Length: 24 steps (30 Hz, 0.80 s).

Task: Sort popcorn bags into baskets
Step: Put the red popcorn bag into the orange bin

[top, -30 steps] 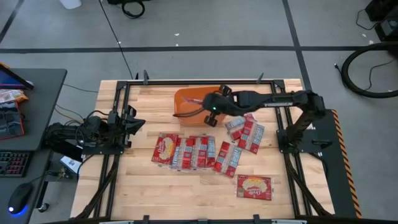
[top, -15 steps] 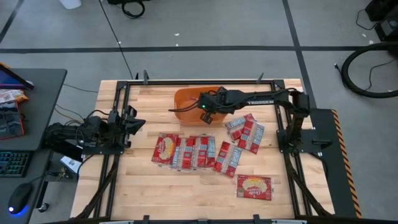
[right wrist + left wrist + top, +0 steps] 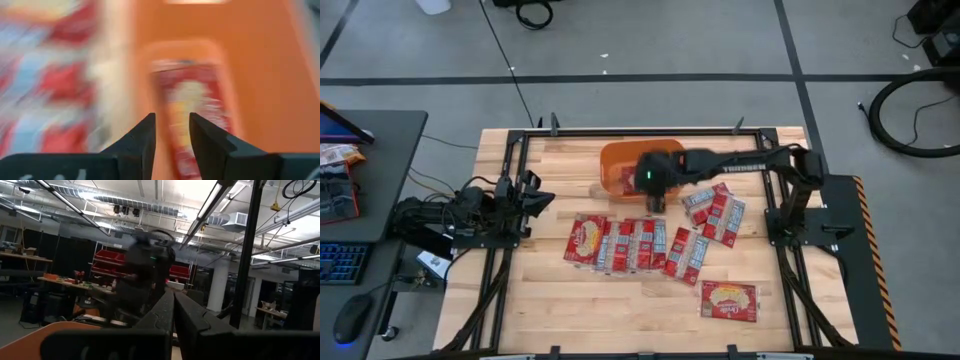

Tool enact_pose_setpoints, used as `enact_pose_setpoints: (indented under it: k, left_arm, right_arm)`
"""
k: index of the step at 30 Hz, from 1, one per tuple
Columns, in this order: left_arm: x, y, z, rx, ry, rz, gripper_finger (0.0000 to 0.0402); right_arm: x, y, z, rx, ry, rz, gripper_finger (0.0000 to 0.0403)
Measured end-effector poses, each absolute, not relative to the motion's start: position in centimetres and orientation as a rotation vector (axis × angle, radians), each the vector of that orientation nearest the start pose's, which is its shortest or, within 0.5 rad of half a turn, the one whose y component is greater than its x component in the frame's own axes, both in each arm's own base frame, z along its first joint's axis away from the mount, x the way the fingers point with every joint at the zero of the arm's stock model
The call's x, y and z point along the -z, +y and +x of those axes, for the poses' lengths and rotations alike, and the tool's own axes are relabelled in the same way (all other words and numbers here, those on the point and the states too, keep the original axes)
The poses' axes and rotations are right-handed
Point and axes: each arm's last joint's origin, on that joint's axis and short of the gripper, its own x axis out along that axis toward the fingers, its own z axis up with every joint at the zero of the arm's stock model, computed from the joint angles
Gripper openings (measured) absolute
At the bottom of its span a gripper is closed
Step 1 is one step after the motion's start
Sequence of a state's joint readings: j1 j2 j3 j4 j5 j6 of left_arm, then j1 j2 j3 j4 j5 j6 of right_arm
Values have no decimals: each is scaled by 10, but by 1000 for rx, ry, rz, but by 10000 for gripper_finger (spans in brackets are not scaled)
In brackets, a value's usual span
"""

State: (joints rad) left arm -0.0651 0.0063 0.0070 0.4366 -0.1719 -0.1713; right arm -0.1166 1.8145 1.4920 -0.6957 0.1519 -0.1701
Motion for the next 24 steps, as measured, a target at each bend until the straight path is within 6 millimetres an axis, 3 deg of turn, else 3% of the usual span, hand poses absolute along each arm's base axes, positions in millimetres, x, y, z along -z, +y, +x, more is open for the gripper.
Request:
enact_pose_setpoints:
  k: [6,9,18,24]
  left_arm:
    - [-206,-1,88,-67,-447,-220,18]
    - [-206,-1,88,-68,-447,-219,18]
    - [-207,-1,88,-68,-450,-218,18]
    - [-207,-1,88,-67,-454,-218,18]
  right_arm:
    - [-234,11,378,-226,1062,-573,124]
    - [-216,32,373,-353,1049,-686,131]
    - [-194,77,363,-419,958,-887,189]
    - [-169,83,356,-367,875,-970,182]
